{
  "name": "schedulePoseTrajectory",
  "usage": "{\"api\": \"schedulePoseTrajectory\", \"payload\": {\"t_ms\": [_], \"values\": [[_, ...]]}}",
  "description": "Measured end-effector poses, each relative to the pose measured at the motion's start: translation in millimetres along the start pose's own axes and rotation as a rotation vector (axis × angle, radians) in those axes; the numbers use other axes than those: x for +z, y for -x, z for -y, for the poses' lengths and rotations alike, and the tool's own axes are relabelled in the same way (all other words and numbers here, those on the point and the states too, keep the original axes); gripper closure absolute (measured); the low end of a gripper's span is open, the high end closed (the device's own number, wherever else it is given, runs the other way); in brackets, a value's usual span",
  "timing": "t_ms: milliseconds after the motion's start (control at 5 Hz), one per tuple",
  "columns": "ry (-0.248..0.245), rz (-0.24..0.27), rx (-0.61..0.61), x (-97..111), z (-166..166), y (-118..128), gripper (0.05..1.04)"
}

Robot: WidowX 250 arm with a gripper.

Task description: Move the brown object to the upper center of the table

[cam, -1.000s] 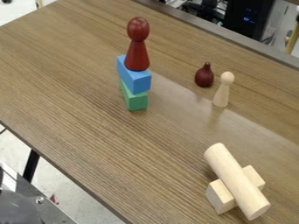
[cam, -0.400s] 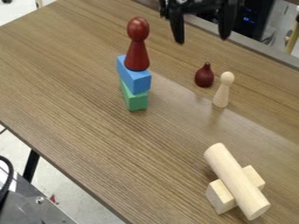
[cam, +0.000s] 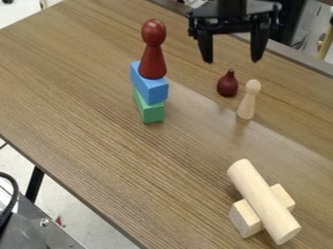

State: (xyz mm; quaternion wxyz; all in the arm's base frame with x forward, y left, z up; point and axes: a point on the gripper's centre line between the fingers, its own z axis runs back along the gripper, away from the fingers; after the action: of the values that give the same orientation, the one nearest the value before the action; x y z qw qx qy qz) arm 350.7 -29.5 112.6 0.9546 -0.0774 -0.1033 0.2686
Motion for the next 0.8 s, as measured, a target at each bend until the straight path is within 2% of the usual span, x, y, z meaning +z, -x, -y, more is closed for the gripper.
{"api": "schedulePoseTrajectory", "payload": {"t_ms": [200,400,800], "values": [[-0.029,0.012,-0.031,-10.8,11.5,-8.8,0.084],[-0.078,0.002,-0.055,-26.2,20.1,-18.0,0.084],[-0.119,-0.004,-0.049,-45.5,24.7,-36.6,0.084]]}}
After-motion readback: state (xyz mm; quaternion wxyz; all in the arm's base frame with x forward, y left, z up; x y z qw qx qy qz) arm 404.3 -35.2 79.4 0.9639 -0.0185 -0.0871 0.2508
